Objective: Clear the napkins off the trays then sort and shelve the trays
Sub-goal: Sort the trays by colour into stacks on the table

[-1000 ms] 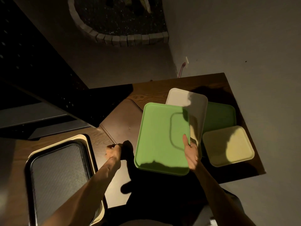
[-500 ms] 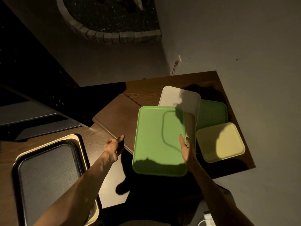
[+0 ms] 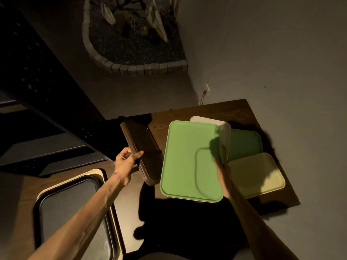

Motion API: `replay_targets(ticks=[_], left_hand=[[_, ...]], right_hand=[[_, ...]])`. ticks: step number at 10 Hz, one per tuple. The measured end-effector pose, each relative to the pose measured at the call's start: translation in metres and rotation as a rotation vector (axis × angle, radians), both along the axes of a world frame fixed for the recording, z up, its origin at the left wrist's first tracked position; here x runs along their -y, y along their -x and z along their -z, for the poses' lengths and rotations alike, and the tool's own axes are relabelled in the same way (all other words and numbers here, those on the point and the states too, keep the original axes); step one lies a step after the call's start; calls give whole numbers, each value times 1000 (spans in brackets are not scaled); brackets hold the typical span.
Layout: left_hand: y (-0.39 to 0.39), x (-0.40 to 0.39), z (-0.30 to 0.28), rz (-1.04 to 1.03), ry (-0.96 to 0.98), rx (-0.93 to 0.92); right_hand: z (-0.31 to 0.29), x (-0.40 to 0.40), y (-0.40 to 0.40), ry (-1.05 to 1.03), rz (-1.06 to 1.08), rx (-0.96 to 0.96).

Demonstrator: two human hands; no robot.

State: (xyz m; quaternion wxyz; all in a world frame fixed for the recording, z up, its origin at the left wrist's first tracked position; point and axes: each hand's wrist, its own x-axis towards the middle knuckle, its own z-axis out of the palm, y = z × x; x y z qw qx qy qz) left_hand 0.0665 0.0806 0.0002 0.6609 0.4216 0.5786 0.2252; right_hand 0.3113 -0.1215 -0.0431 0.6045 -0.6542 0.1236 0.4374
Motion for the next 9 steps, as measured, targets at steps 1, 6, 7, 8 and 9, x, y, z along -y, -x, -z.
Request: replay_targets(ticks=[1,6,7,8,9], left_hand=[[-6,-3,-25,123,-228,-96],[-19,77,13,299,-575,-343],[-24,95,21,310,-582,-372],[-30,109,34,369,-559,-393],[-34,117,51,507,-550,-434]], right_hand=[[-13,-2,7,206,-399,534],[106,-16,58,196,-373,263],[63,-22,79,320,-442,301],[28,-27,98,463,-594,436],[32,-25,107,483,-640,420]])
